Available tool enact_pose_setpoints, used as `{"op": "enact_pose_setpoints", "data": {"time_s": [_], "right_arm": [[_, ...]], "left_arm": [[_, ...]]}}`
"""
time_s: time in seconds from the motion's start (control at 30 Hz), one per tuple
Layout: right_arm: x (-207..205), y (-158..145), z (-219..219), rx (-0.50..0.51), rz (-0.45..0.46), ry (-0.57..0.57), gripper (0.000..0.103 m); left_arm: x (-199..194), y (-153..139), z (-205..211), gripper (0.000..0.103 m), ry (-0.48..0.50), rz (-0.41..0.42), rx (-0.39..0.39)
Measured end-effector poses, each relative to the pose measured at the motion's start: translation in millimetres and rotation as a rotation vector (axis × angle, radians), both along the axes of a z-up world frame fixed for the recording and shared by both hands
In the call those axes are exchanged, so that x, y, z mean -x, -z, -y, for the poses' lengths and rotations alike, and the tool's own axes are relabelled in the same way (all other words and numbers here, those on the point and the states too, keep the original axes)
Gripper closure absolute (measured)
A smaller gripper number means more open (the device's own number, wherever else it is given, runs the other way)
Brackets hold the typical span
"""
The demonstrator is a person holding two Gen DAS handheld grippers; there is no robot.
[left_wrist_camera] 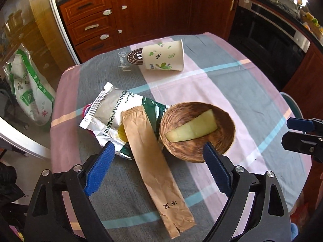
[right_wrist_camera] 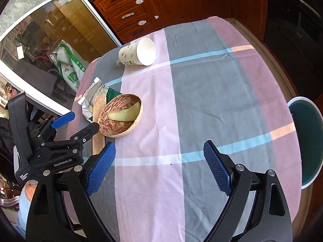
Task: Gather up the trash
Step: 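Grasp the rim of the woven bowl with the right gripper and lift it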
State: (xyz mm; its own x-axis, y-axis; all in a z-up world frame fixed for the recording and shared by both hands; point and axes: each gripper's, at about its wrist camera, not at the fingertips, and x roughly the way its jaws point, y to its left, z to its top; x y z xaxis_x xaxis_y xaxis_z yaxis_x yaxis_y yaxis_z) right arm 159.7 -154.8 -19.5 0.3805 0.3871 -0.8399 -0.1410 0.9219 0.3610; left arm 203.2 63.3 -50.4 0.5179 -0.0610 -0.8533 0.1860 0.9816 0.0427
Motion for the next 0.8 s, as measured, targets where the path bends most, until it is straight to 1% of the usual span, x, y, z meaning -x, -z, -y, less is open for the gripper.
{"op": "enact_pose_setpoints", "data": {"time_s": [0.07, 0.2, 0.27, 0.3, 0.33, 0.37, 0.5, 0.63, 0.8], "right_arm": [[-5.0, 4.2, -4.5, -0.002, -0.010, 0.000, 0.018], [-11.7, 7.6, -13.9, 0.026, -0.002, -0.014, 0.019], [-13.2, 7.8, -20.1, 0.040, 0.014, -0.026, 0.029], [-14.4, 8.8, -23.4, 0.045, 0.014, -0.034, 0.040], [-16.0, 10.2, -27.1, 0.047, 0.007, -0.043, 0.045], [-17.4, 11.5, -31.3, 0.051, 0.003, -0.054, 0.046], [-23.2, 12.7, -59.2, 0.075, 0.004, -0.129, 0.047], [-36.3, 20.7, -84.0, 0.104, 0.001, -0.165, 0.046], [-51.2, 40.3, -99.5, 0.142, -0.026, -0.178, 0.046]], "left_arm": [[-0.3, 8.8, 0.1, 0.025, 0.008, -0.010, -0.026], [2.4, 25.9, 0.6, 0.033, 0.023, -0.038, -0.033], [4.4, 32.7, -1.2, 0.035, 0.024, -0.054, -0.019], [5.4, 35.4, -2.2, 0.035, 0.024, -0.060, -0.007], [6.0, 37.3, -2.8, 0.035, 0.023, -0.064, 0.002], [6.0, 38.4, -3.9, 0.036, 0.021, -0.065, 0.013], [3.9, 37.5, -8.8, 0.036, 0.018, -0.060, 0.073], [1.6, 39.2, -9.3, 0.036, 0.025, -0.063, 0.084], [1.1, 44.9, -13.8, 0.036, 0.037, -0.077, 0.099]]}}
